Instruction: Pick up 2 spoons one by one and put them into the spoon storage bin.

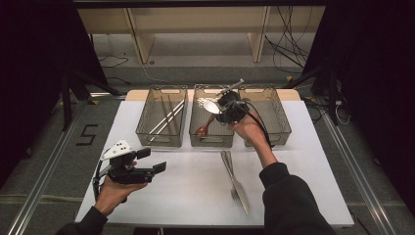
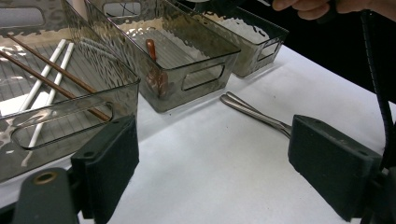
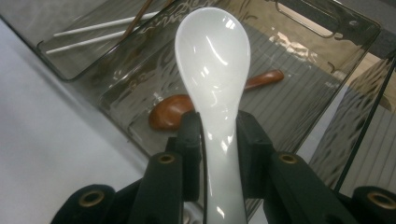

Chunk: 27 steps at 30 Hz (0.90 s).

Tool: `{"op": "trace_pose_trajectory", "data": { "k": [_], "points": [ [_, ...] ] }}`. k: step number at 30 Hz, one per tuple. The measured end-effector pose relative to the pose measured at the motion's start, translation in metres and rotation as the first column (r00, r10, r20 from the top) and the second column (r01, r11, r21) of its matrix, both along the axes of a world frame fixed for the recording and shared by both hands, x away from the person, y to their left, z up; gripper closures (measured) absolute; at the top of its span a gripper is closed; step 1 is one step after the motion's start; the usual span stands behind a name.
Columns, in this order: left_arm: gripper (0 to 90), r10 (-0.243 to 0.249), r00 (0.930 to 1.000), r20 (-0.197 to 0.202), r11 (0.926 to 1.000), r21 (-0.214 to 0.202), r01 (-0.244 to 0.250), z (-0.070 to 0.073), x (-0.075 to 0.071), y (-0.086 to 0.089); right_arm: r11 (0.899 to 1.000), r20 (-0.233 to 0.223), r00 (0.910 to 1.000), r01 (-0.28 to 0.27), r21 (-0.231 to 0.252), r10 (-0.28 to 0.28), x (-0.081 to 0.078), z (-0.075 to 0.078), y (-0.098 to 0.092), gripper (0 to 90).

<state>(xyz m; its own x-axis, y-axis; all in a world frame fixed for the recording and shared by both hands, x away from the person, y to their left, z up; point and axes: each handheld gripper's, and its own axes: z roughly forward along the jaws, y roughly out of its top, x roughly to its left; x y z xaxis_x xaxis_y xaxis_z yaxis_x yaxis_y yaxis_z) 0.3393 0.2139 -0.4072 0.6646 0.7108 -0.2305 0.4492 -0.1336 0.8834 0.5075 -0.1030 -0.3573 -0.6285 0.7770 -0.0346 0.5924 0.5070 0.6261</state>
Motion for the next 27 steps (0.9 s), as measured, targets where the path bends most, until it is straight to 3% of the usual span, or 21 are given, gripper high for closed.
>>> {"op": "trace_pose_trajectory", "data": {
  "k": [27],
  "points": [
    [15.8,0.000,1.0000,-0.002,1.0000,-0.004,0.000,-0.001,0.000,-0.001,0.997,-0.056,0.9958,0.070,-0.045,-0.072,0.036,-0.021,0.017,74.5]
  ]
}}
